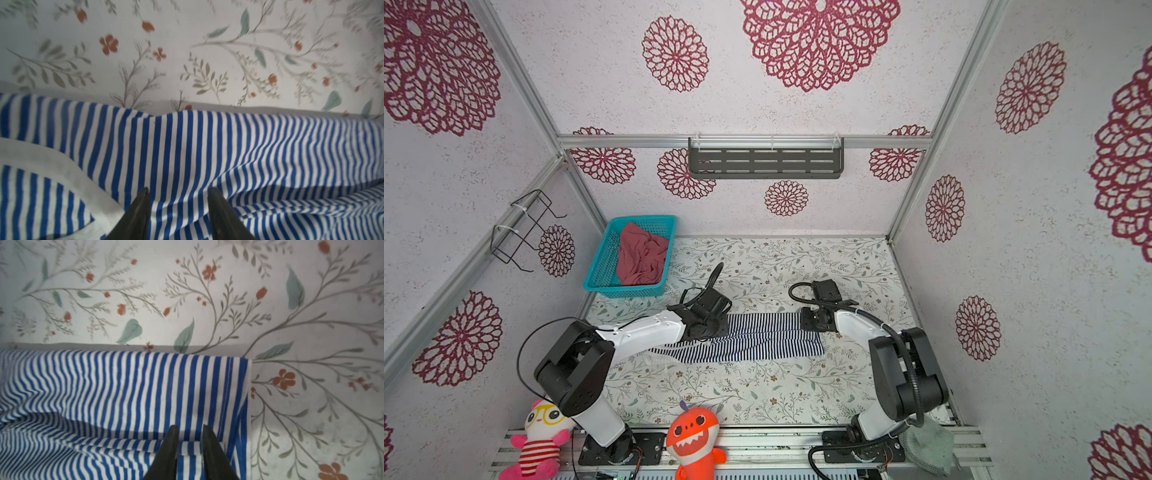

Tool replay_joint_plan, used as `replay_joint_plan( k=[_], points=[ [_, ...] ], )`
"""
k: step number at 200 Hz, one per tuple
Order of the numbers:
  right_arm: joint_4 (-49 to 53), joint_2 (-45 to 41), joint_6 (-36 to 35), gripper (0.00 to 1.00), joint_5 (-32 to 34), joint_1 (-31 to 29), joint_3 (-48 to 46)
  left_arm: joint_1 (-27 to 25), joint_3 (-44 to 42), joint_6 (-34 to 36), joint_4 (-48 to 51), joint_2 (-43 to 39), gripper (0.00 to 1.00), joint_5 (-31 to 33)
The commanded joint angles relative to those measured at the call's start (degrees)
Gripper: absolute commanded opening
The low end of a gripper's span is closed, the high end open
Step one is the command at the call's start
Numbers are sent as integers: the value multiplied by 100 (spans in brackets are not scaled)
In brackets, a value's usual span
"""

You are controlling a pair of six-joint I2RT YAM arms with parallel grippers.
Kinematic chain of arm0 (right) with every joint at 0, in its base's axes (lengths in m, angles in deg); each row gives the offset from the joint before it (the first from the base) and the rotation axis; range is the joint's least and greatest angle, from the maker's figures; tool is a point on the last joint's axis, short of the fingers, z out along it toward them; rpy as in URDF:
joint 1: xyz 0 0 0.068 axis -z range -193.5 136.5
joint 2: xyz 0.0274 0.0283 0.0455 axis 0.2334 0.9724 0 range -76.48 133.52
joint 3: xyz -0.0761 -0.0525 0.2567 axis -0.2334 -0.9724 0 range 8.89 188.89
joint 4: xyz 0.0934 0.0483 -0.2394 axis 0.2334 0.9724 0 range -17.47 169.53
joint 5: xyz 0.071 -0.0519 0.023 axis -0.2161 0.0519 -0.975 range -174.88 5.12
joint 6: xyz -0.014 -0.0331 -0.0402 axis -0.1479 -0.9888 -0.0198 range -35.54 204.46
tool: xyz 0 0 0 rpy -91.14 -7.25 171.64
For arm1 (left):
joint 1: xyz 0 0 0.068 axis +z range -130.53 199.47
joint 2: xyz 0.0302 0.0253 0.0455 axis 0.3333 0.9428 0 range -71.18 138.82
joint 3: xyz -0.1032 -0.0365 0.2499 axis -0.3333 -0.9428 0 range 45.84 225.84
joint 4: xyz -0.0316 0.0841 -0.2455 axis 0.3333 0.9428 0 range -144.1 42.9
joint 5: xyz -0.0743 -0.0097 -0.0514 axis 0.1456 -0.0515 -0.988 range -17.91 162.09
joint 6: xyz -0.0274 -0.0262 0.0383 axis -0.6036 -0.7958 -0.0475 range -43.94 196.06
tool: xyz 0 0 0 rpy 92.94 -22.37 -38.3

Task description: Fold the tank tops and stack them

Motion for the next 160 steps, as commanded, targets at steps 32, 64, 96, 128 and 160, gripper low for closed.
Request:
replay_joint_plan(
  k=[32,64,96,128,160],
  points=[
    [631,-388,310,20,1059,258,-499,-8,-500,36,437,-270,59,-320],
    [939,-874,5,23,1289,337,-130,75,-121,402,974,-563,65,-182],
    [973,-854,15,22,990,-334,496,74,418,507,975,-487,65,-325],
    [647,24,267,20,606,-983,888,75,526,388,567,-4,63,-587],
    [512,468,455,18,419,-1266,799,91,252,264,468,159,63,-610]
  ],
)
